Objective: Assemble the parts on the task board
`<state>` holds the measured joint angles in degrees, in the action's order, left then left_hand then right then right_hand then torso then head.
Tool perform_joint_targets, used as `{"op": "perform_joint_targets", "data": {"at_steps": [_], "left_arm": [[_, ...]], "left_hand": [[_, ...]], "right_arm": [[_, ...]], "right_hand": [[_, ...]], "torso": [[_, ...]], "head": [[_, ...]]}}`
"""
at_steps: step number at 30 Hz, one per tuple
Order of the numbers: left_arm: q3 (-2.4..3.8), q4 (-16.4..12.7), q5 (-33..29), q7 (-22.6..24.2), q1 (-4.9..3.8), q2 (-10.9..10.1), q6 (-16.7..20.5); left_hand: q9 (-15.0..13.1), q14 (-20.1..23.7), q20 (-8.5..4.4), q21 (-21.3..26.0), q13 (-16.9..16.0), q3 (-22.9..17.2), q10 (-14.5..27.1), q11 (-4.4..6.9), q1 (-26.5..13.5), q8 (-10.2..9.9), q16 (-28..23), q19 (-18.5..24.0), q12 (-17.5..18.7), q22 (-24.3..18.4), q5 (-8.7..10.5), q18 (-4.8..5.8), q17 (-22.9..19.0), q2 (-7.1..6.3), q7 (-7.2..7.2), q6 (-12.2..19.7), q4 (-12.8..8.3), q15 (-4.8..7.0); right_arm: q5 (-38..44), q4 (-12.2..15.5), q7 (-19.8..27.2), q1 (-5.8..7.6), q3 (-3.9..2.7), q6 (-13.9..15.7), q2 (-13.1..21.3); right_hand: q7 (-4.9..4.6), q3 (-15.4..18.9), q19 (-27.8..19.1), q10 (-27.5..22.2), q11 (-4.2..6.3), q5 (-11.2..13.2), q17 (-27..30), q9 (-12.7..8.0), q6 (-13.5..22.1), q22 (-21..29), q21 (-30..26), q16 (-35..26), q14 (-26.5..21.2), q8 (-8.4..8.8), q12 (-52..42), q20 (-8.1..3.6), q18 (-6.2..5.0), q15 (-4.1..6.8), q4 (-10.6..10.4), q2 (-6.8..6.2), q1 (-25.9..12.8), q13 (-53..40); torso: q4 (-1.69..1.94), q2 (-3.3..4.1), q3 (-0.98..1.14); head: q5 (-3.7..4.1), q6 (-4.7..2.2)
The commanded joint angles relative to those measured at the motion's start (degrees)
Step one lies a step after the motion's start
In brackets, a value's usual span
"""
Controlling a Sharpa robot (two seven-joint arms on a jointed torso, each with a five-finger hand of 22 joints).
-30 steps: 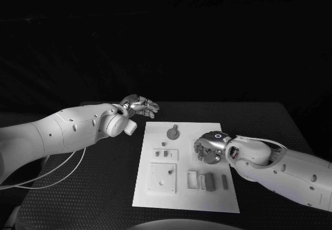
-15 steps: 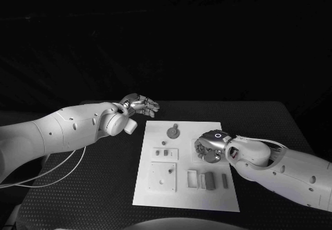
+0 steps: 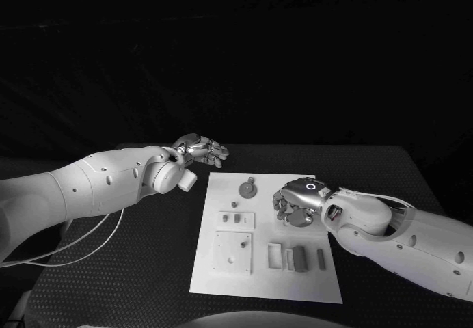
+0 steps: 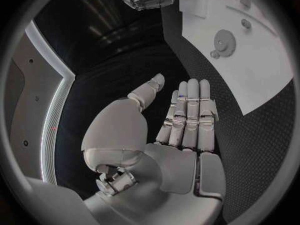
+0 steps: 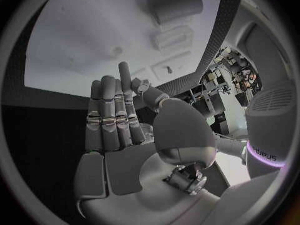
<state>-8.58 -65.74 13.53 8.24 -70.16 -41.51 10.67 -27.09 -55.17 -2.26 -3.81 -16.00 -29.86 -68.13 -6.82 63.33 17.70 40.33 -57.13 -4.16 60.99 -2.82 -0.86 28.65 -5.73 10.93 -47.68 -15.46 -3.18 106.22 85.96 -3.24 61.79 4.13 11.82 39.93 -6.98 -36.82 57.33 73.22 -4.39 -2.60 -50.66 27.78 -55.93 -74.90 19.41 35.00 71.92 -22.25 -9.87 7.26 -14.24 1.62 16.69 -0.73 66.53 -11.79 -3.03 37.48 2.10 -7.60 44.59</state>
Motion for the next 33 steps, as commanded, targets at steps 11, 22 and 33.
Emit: {"op": "perform_joint_targets", "data": {"at_steps": [11, 22, 33], "left_arm": [[0.04, 0.26, -0.35, 0.62, -0.07, 0.34, -0.9], [0.04, 0.51, -0.55, 0.53, -0.08, 0.86, -0.88], [0.03, 0.5, -0.57, 0.51, -0.08, 1.21, -1.12]], "left_hand": [[0.07, -0.13, 0.08, -0.12, 0.07, 0.19, 0.17, 0.17, -0.36, 0.22, -0.41, -0.07, 0.02, -0.09, -0.19, -0.38, 0.12, 0.03, -0.12, 0.09, 0.11, -0.3], [0.08, -0.14, 0.08, -0.12, 0.07, 0.18, 0.17, 0.17, -0.33, 0.25, -0.45, -0.07, 0.02, -0.11, -0.19, -0.38, 0.17, 0.06, -0.12, 0.1, 0.09, -0.3], [0.09, -0.15, 0.09, -0.13, 0.07, 0.19, 0.17, 0.17, -0.33, 0.27, -0.48, -0.08, 0.01, -0.14, -0.18, -0.37, 0.23, 0.08, -0.12, 0.11, 0.09, -0.3]], "right_arm": [[-2.67, 4.23, 1.87, -0.23, -1.16, 1.69, -3.2], [1.44, 1.89, 3.12, -6.44, -0.19, 1.81, -10.38], [1.06, -1.02, 3.76, -7.05, 2.12, 1.33, -12.73]], "right_hand": [[0.05, -0.04, 0.63, 1.31, 0.79, -0.29, -0.08, 0.12, -0.28, -1.38, 0.36, 0.36, 0.15, -0.28, -0.23, -0.13, -0.76, 0.54, 0.11, 0.3, 1.02, -0.14], [0.04, -0.06, 0.64, 1.28, 0.8, -0.29, -0.07, 0.19, -0.23, -1.38, 0.41, 0.38, 0.15, -0.23, -0.19, -0.17, -0.76, 0.57, 0.15, 0.32, 1.12, -0.2], [0.03, -0.06, 0.69, 1.28, 0.8, -0.28, -0.05, 0.25, -0.21, -1.38, 0.48, 0.42, 0.18, -0.21, -0.16, -0.19, -0.76, 0.6, 0.13, 0.36, 1.15, -0.25]], "torso": [[-0.04, 0.06, -0.04], [0.13, -0.04, 0.02], [-0.03, 0.0, -0.06]], "head": [[-1.37, 0.24], [-3.52, 0.85], [-4.35, 1.27]]}}
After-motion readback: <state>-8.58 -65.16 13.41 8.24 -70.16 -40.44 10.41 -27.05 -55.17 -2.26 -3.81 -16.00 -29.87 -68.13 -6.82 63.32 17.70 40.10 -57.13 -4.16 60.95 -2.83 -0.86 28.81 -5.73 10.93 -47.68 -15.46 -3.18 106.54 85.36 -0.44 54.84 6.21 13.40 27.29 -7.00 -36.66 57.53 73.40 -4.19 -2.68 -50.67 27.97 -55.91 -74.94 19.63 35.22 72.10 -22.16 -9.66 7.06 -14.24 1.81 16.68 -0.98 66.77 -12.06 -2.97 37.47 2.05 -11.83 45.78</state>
